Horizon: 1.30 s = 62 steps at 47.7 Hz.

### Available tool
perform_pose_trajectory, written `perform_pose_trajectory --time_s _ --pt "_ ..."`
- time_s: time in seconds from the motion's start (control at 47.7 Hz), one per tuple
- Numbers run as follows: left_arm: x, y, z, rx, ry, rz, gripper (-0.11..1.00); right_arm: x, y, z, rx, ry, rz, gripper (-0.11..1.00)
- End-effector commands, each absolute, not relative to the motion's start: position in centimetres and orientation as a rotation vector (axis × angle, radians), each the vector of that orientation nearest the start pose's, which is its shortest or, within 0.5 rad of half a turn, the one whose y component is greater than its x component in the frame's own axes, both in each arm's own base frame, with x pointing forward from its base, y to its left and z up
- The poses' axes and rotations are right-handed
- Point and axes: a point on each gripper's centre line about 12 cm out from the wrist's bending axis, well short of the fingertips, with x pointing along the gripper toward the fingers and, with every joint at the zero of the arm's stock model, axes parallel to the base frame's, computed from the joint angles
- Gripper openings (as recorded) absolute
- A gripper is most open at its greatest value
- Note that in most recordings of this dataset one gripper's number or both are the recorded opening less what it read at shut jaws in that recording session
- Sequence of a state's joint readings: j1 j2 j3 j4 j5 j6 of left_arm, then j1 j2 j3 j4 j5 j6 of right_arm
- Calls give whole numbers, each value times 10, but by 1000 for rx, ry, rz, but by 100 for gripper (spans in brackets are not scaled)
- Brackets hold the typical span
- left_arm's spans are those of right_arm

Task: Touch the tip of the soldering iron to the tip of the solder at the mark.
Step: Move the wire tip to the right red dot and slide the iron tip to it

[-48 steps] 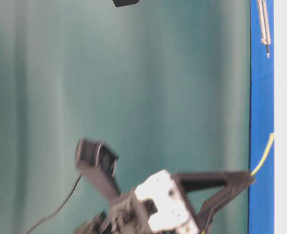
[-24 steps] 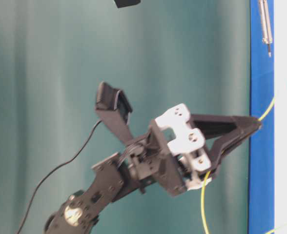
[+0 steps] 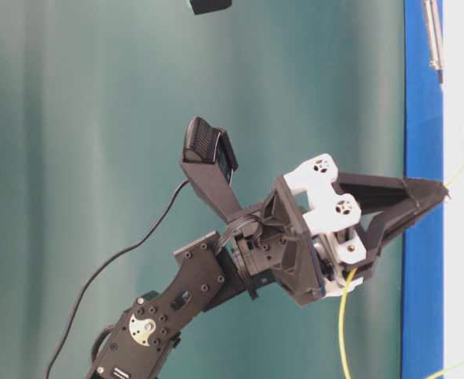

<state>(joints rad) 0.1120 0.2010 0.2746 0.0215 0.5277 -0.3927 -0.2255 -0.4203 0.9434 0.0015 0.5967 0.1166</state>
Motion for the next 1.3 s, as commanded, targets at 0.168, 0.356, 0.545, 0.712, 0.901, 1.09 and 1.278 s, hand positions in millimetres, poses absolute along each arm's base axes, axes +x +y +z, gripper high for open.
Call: perform_pose_trajectory --time_s 0.168,0.356,0.545,0.712,0.901,1.09,1.278 --pt "447 52 183 -390 942 295 2 245 -57 177 230 1072 -270 8" --pt "446 53 182 -391 944 297 2 254 -59 176 230 1083 -268 8" --pt "446 53 180 -391 949 298 2 272 -63 174 228 1105 -267 8" --pt "445 52 180 -390 949 297 2 283 -66 172 216 1134 -267 8" --pt "445 52 180 -390 951 297 2 290 -65 168 211 1166 -259 8" --pt "445 52 180 -390 951 297 2 293 -66 164 213 1193 -260 8" --pt "445 52 180 -390 951 297 2 294 -66 161 215 1216 -260 8"
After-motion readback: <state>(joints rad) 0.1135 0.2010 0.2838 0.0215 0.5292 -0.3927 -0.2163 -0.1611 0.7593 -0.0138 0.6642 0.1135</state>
